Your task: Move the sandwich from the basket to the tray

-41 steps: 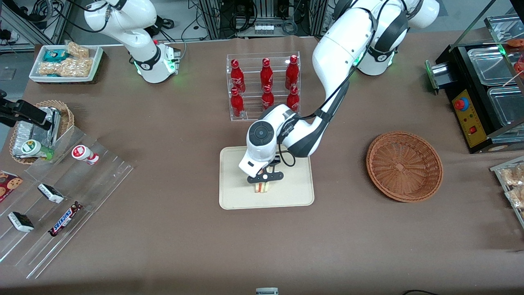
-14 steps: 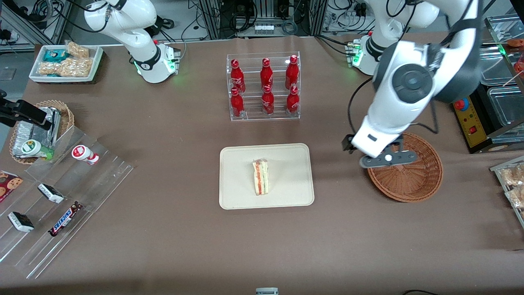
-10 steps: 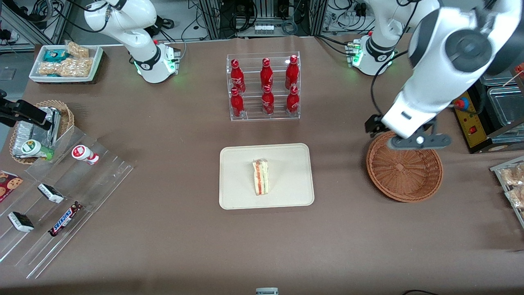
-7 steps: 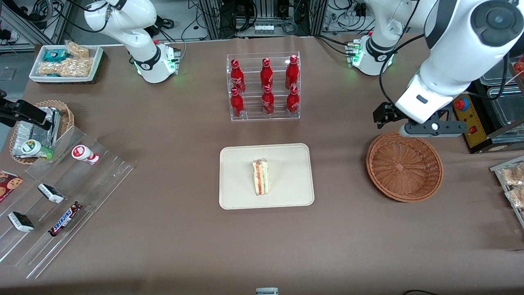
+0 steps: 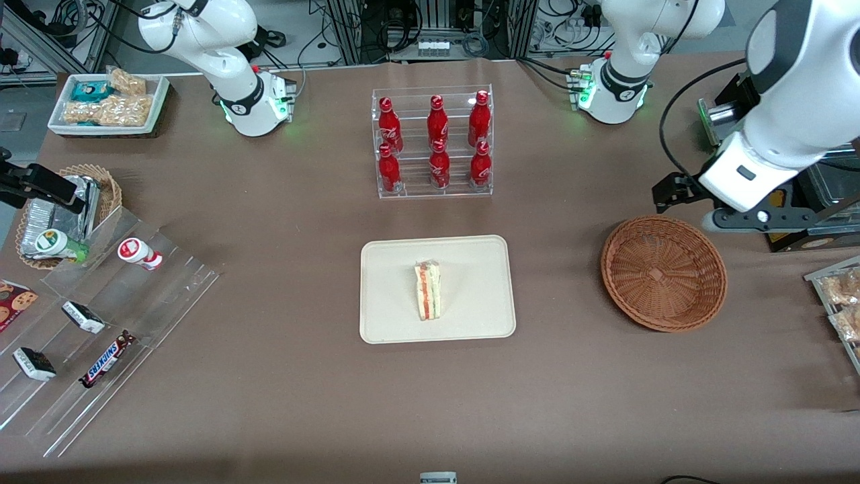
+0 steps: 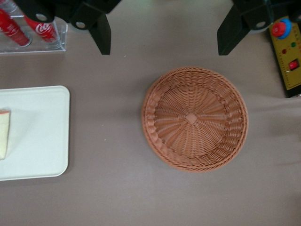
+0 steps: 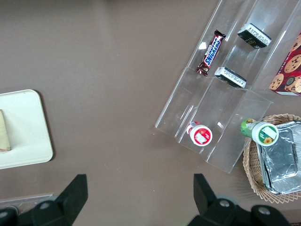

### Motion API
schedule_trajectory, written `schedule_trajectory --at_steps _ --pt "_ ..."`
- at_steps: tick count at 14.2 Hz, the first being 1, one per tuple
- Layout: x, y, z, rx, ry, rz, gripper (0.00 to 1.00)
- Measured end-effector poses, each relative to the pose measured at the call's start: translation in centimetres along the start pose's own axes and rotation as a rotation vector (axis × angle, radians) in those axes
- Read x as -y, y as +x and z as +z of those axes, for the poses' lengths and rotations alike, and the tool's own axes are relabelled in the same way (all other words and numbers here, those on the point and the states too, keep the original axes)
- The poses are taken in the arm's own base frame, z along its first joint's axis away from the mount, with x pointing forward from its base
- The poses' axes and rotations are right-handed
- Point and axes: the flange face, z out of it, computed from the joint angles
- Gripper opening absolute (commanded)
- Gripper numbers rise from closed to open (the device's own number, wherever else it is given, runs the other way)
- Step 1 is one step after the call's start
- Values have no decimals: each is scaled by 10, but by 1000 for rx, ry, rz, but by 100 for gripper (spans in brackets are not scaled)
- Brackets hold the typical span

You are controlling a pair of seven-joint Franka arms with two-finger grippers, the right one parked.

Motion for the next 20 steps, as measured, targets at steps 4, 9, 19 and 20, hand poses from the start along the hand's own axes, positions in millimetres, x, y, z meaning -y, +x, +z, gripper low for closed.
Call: schedule_trajectory --at_steps 4,9,19,20 --pt "33 0 -3 -2 -6 18 100" --pt "55 -1 -5 5 -9 54 100" --pt "46 -15 -33 2 -10 76 100" --pt "46 -15 -36 -8 -10 77 100"
